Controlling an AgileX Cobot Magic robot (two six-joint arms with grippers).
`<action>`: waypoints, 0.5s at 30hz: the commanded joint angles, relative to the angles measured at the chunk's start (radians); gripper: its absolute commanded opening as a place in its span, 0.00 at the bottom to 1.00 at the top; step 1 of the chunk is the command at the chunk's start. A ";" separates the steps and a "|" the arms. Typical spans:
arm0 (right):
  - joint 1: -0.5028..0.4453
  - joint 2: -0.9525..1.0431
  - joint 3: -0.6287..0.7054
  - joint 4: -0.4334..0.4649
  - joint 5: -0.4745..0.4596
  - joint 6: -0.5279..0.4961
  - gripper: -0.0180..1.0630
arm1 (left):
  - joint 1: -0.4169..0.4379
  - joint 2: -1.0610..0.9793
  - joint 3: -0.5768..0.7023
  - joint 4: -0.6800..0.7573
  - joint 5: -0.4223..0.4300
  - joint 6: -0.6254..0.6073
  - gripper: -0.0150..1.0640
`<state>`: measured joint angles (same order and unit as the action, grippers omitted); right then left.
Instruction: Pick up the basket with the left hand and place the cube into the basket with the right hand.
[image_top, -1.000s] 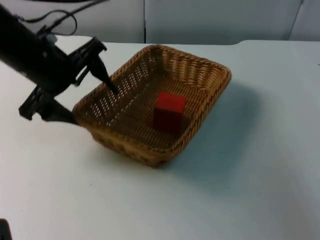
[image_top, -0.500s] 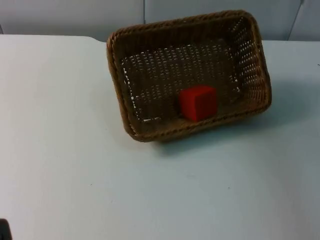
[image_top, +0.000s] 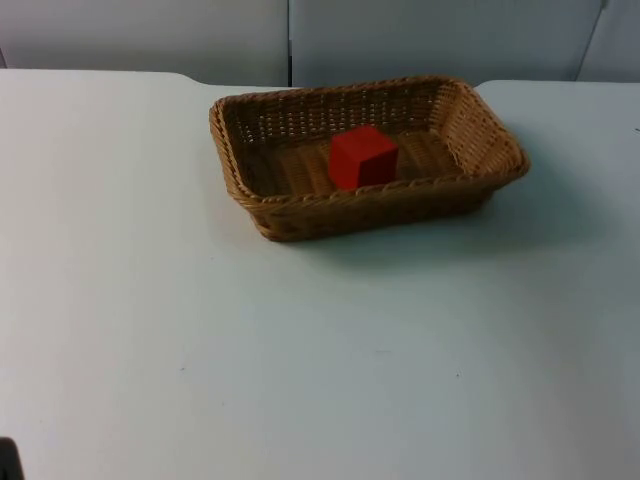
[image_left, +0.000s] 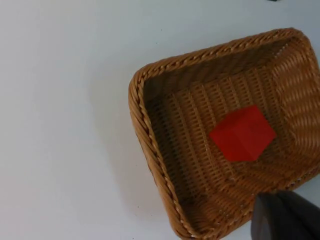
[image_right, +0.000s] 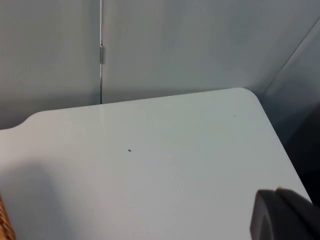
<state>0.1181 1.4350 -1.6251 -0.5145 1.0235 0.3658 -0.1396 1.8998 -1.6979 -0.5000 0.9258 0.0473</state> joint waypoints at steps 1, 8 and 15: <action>-0.006 -0.005 -0.007 0.022 -0.011 0.002 0.01 | -0.007 0.014 0.000 -0.026 0.000 0.030 0.01; -0.006 -0.004 -0.007 0.042 -0.011 0.002 0.01 | -0.007 0.035 0.000 -0.049 0.143 0.155 0.01; -0.006 -0.004 -0.007 0.042 -0.011 0.002 0.01 | -0.007 0.035 0.000 -0.051 0.172 0.153 0.01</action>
<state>0.1181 1.4350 -1.6251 -0.4738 1.0235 0.3658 -0.1414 1.9377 -1.6979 -0.5413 1.0885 0.1933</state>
